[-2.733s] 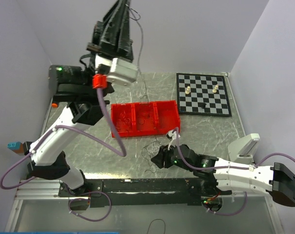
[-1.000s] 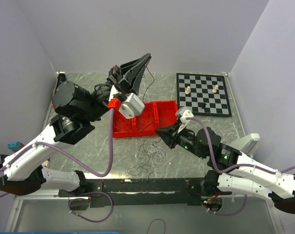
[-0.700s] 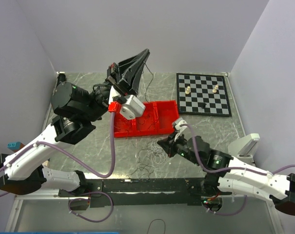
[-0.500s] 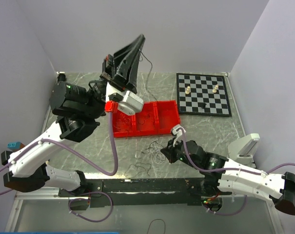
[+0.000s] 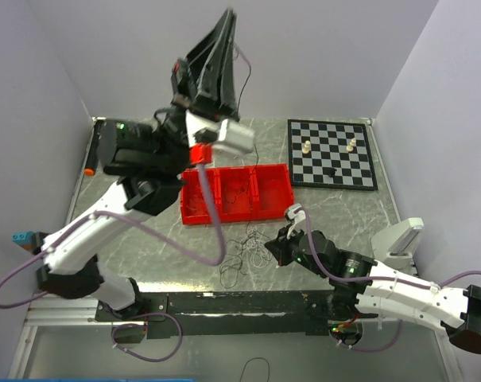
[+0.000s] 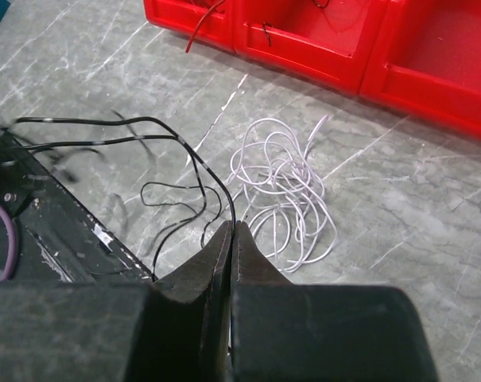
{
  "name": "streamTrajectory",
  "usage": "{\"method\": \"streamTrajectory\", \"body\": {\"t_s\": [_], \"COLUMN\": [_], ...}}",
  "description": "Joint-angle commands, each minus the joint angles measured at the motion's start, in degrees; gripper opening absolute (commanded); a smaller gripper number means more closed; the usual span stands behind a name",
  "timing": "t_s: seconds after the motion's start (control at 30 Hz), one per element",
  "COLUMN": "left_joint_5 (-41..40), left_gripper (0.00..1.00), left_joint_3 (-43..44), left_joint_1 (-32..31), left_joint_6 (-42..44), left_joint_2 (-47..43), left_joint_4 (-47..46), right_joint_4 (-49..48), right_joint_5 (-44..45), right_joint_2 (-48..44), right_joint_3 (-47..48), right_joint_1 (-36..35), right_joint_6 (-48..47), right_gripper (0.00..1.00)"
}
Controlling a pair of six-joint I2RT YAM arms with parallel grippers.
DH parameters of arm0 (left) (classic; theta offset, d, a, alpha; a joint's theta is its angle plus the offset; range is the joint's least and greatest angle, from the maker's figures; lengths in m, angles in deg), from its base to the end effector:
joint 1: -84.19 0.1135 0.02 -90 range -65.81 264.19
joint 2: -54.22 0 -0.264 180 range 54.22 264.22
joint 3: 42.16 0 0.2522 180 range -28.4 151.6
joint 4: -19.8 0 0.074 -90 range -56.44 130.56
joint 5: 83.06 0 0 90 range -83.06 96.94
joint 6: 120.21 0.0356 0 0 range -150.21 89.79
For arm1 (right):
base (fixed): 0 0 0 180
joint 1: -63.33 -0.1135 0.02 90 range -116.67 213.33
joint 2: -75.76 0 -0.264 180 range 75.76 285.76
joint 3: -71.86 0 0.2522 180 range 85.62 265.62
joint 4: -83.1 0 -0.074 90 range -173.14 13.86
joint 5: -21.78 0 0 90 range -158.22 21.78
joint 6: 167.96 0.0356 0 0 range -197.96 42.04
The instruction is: Untangle the cables
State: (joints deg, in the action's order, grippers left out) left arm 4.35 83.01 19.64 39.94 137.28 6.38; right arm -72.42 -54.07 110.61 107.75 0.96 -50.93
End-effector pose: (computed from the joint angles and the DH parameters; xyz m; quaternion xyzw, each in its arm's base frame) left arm 0.1034 -0.2135 0.6350 0.2651 0.1340 0.0533 0.9534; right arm 0.0796 0.1334 0.2258 -0.1874 0.8110 0.3098 0.4595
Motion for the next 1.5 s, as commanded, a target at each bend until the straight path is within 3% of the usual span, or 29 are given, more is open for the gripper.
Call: {"method": "streamTrajectory", "body": {"t_s": [0.0, 0.03, 0.1, 0.2, 0.33, 0.63, 0.93, 1.0, 1.17, 1.37, 1.47], "left_joint_5": [1.8, 2.1, 4.5, 7.9, 6.1, 5.9, 2.8, -1.0, -4.2, -10.3, -11.0], "left_gripper": [0.01, 0.01, 0.01, 0.01, 0.01, 0.01, 0.01, 0.02, 0.02, 0.02, 0.02], "left_joint_3": [18.3, 26.1, 33.0, 29.7, 26.1, 28.7, 23.3, 20.7, 10.3, 26.0, 23.8], "left_joint_1": [-0.3, -0.3, -0.2, 0.4, 0.9, 6.9, 19.1, 21.1, 21.9, 21.8, 19.7], "left_joint_6": [9.3, 10.3, 12.9, 15.8, 16.2, 20.8, 20.2, 19.2, 22.5, 27.5, 31.9], "left_joint_2": [9.2, 12.0, 15.6, 13.8, 12.2, 11.2, 0.0, -3.1, -10.7, -6.9, -11.8], "left_joint_4": [-3.1, -1.5, -0.2, -3.3, -7.9, -10.1, -7.5, -6.6, -5.7, -1.7, -0.2], "right_joint_4": [0.5, 1.1, 2.8, 5.3, 10.8, 27.1, 28.4, 27.4, 27.9, 28.2, 28.0], "right_joint_5": [1.0, 0.9, 0.9, -0.1, 1.0, 9.8, 12.9, 12.3, 12.4, 12.2, 11.5], "right_joint_2": [-1.5, -1.7, -3.0, -5.4, -5.4, 9.7, 11.2, 10.7, 9.4, 8.7, 8.6], "right_joint_3": [-0.7, -1.0, -1.7, -3.6, -4.5, 1.9, 1.2, 0.2, -1.1, -3.1, -3.5], "right_joint_1": [0.1, 0.1, 0.1, 0.1, 0.0, -0.6, -0.5, -0.5, -0.6, -0.5, -0.5], "right_joint_6": [1.8, 2.4, 4.7, 8.6, 15.8, 31.1, 37.4, 38.0, 40.4, 43.6, 44.3], "right_gripper": [0.0, 0.0, 0.0, 0.0, 0.0, 0.0, 0.0, 0.0, 0.0, 0.0, 0.0]}}
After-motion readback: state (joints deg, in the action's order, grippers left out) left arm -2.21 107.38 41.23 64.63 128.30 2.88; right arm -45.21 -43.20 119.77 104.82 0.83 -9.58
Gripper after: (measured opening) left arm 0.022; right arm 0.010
